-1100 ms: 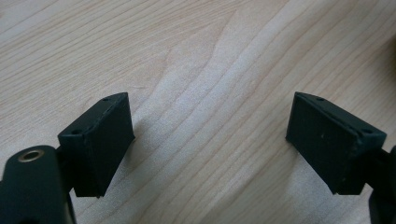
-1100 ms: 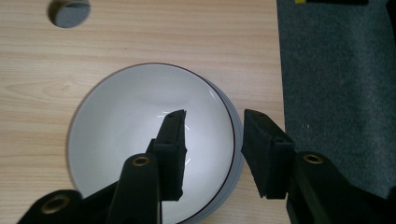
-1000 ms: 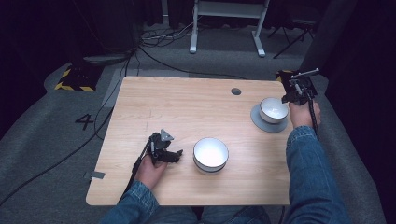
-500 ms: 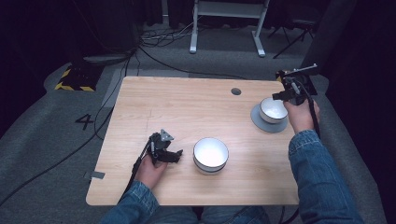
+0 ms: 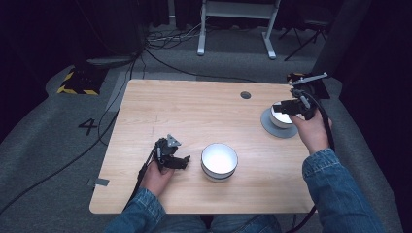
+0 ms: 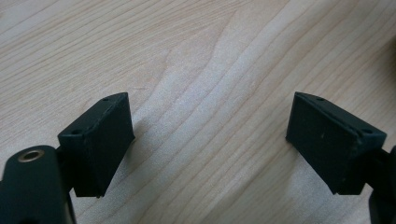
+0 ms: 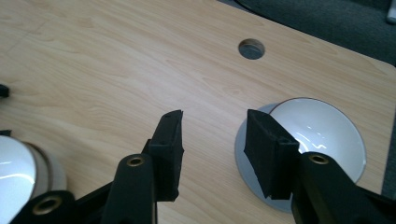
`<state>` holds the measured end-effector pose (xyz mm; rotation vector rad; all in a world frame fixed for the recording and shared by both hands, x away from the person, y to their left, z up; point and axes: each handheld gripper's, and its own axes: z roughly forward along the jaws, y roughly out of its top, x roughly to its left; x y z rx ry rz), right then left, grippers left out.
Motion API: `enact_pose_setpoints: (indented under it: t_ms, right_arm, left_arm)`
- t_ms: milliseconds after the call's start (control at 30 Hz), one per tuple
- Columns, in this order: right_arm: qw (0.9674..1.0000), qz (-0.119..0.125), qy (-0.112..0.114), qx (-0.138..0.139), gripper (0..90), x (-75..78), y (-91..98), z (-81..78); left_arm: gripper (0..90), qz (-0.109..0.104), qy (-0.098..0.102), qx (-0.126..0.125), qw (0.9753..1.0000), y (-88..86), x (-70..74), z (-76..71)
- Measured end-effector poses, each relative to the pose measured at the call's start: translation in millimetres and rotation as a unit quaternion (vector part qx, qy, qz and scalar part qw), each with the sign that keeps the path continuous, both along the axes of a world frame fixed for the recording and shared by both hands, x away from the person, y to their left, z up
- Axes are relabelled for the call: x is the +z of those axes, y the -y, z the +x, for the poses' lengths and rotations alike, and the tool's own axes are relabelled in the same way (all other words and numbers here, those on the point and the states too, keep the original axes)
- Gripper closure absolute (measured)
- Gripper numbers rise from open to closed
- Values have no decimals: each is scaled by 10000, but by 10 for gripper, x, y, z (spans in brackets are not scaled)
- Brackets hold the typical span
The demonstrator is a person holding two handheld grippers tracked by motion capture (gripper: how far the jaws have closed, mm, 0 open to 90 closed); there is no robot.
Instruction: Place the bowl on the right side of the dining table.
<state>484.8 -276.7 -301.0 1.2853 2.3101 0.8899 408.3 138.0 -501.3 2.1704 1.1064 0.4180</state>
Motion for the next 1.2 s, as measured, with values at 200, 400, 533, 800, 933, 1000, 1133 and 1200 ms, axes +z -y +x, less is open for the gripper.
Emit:
enact_pose_setpoints:
  t_ms: [200,400,533,800,933,1000,1133,1200]
  right_arm:
    - [9993,28,29,377,565,-29,-82,-167]
    - [9979,75,77,639,552,-101,-104,-339]
    - [9960,289,9,846,553,-206,-100,-447]
    - [9953,354,49,902,555,-380,-98,-681]
    - [9954,315,82,905,555,-459,-125,-794]
    - [9954,331,80,900,555,-504,-144,-843]
    - [9948,441,4,914,556,-641,-160,-884]
    - [9947,481,-63,907,556,-731,-169,-886]
  left_arm:
    - [148,1,0,-4,10000,1,0,1]
    - [148,3,-1,-4,10000,1,0,2]
    - [148,17,4,-11,10000,-1,1,2]
    - [148,6,0,5,10000,1,1,1]
    - [148,6,0,-1,10000,1,0,1]
    - [148,4,2,0,10000,1,0,1]
    - [148,2,-2,-24,10000,0,0,4]
    - [148,1,-4,-24,10000,0,0,3]
